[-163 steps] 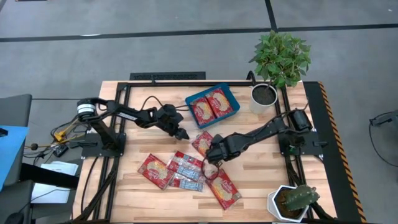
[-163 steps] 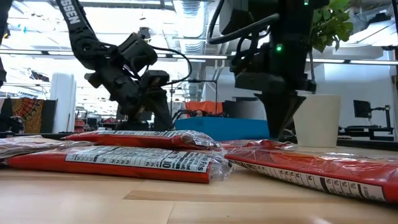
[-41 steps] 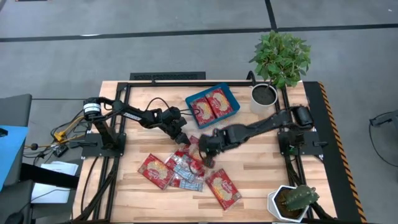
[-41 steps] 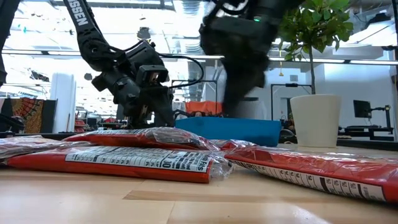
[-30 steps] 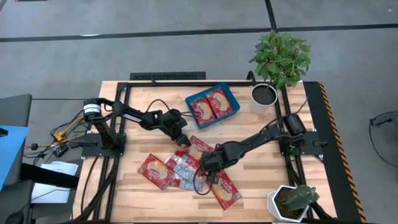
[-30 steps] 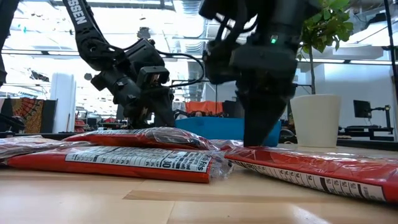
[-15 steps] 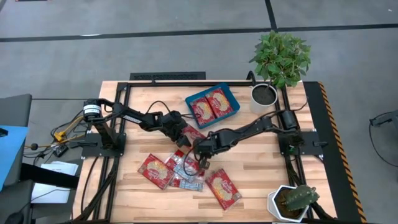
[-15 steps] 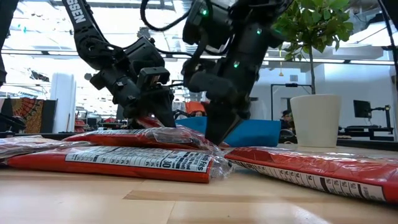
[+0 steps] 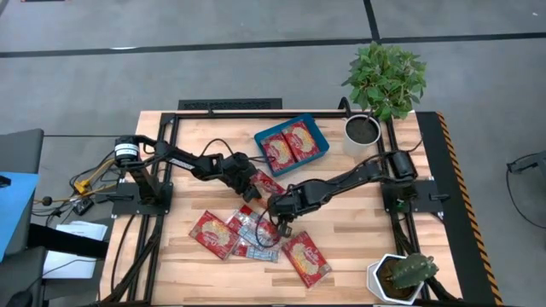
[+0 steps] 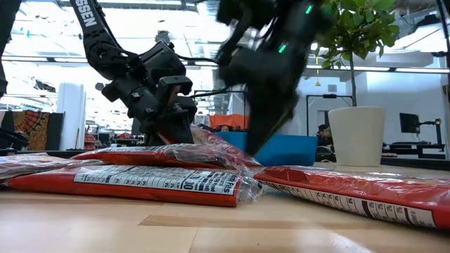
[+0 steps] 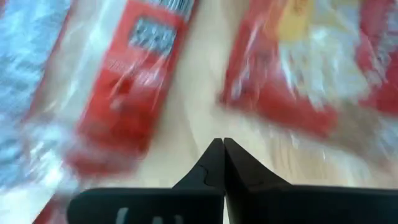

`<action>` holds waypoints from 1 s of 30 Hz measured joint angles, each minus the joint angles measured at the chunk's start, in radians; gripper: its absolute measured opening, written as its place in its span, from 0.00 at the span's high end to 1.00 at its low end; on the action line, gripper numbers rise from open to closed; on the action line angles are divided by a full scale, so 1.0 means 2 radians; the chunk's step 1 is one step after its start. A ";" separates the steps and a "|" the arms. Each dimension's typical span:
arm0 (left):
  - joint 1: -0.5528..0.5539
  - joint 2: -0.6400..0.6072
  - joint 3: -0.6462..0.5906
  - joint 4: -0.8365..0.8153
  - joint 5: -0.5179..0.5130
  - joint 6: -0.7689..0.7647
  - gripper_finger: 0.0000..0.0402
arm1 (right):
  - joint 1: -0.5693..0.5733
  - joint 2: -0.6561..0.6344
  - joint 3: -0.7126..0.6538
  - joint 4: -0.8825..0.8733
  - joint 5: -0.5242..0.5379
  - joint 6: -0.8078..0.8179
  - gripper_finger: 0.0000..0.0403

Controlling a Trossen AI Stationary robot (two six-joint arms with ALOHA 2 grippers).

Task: Sort popcorn bags into baskets
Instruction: Put the red popcorn bag into the blue bin

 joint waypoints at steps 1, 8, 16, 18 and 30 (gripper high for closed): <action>0.002 -0.002 0.000 -0.001 0.010 -0.001 0.95 | 0.002 -0.013 0.000 -0.018 0.001 0.001 0.97; 0.008 -0.058 -0.004 -0.025 0.121 -0.061 0.96 | 0.026 -0.104 0.001 -0.124 0.072 0.028 0.94; 0.031 -0.163 0.006 -0.029 0.124 -0.087 0.98 | 0.041 -0.172 0.001 -0.195 0.164 0.084 0.97; 0.052 -0.175 0.017 -0.044 0.122 -0.071 0.98 | 0.041 -0.176 0.001 -0.202 0.174 0.086 0.97; 0.166 -0.065 0.317 -0.359 0.141 0.243 0.99 | 0.043 -0.162 0.000 -0.241 0.176 0.085 0.95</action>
